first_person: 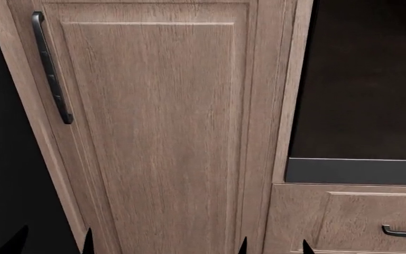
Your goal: Close the fridge door
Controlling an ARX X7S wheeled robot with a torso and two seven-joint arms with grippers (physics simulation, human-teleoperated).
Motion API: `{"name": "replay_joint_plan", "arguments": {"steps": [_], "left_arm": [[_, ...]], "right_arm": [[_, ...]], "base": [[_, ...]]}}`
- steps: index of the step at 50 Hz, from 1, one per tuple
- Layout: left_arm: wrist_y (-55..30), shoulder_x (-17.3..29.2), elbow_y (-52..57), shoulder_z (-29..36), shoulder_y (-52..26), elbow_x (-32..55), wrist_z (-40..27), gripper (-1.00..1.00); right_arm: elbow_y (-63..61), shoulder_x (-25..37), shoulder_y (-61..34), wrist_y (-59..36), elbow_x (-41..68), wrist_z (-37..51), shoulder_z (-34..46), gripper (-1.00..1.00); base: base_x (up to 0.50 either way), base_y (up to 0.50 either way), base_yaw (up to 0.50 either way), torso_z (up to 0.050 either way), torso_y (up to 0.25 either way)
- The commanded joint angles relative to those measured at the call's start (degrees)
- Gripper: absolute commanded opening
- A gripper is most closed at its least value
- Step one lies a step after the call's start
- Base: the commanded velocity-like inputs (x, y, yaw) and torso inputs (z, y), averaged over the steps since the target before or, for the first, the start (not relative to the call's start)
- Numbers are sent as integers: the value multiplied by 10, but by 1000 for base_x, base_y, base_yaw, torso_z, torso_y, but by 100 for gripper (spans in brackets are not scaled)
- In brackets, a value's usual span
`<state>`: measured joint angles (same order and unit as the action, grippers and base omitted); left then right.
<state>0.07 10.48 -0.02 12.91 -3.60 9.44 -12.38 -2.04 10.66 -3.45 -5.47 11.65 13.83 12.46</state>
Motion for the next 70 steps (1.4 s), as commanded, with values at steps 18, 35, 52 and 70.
{"name": "replay_joint_plan", "arguments": {"steps": [18,35,52,70], "left_arm": [[1,6,-2,8,-5,8,-6,100],[4,10,-4,12,-6,11,-10,100],[3,14,1,15,-6,17,-14,100],[-41,20,57,-7,-12,49,-39,100]], "right_arm": [[2,6,-5,0,7,7,7,100],[2,11,-2,21,-5,12,17,100],[-2,12,-1,26,8,19,13,100],[4,14,-6,25,10,25,17,100]], "base": [[500,0,0,0,1],[335,0,0,0,1],[0,88,0,0,0],[0,59,0,0,0]]}}
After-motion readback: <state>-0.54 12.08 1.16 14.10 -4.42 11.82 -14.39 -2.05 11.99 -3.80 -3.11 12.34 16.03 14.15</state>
